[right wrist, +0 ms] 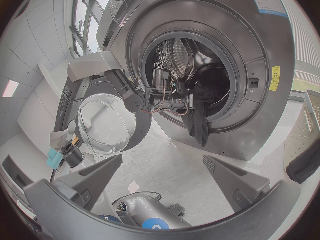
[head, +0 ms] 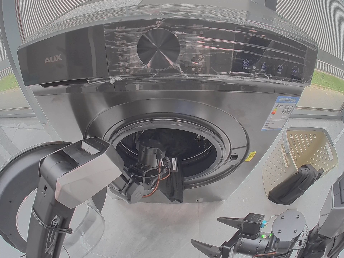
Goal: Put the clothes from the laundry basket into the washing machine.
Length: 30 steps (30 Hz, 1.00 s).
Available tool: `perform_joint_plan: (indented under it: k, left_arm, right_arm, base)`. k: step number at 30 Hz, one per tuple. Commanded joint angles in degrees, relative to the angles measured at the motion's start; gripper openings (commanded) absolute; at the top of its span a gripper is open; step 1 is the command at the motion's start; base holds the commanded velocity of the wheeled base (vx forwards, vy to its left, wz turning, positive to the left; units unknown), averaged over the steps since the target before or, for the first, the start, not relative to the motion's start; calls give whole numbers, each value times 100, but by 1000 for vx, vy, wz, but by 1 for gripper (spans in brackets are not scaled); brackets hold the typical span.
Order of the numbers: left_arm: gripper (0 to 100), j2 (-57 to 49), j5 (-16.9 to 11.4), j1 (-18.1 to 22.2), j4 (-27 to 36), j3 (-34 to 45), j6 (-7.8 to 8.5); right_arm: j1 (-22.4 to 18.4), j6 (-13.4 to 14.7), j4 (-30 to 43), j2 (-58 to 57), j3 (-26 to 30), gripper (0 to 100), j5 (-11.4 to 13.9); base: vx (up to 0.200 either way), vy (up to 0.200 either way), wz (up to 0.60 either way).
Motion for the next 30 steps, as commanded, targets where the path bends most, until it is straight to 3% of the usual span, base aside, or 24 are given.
perform_joint_plan:
  k: [1, 11, 12, 19, 25, 28, 30]
  left_arm:
    - [0, 169, 322, 43, -70, -749, -186]
    - [0, 169, 384, 96, -141, -1004, -169]
    - [100, 161, 384, 96, -158, -1013, -177]
    - [100, -182, 366, 17, 35, -415, -125]
    - [100, -490, 120, -220, 413, 640, 192]
    - [100, -402, 111, -256, 369, 728, 359]
    - [100, -252, 120, -256, 334, 684, 385]
  right_arm:
    - [-11, -6, -1, -68, -21, 100, -2]
    - [-20, -6, -1, -77, -47, 100, -2]
    - [-20, -6, -1, -77, -47, 100, -2]
    - [-20, -6, -1, -68, -30, 100, -2]
    - [-20, -6, -1, -60, -21, 100, -2]
    - [-3, -6, -1, -25, -21, 100, -2]
    - [59, -6, -1, -51, -30, 100, -2]
  base:
    - [0, 0, 0]
    - [0, 0, 0]
    - [0, 0, 0]
    - [0, 0, 0]
    - [0, 0, 0]
    - [0, 0, 0]
    - [0, 0, 0]
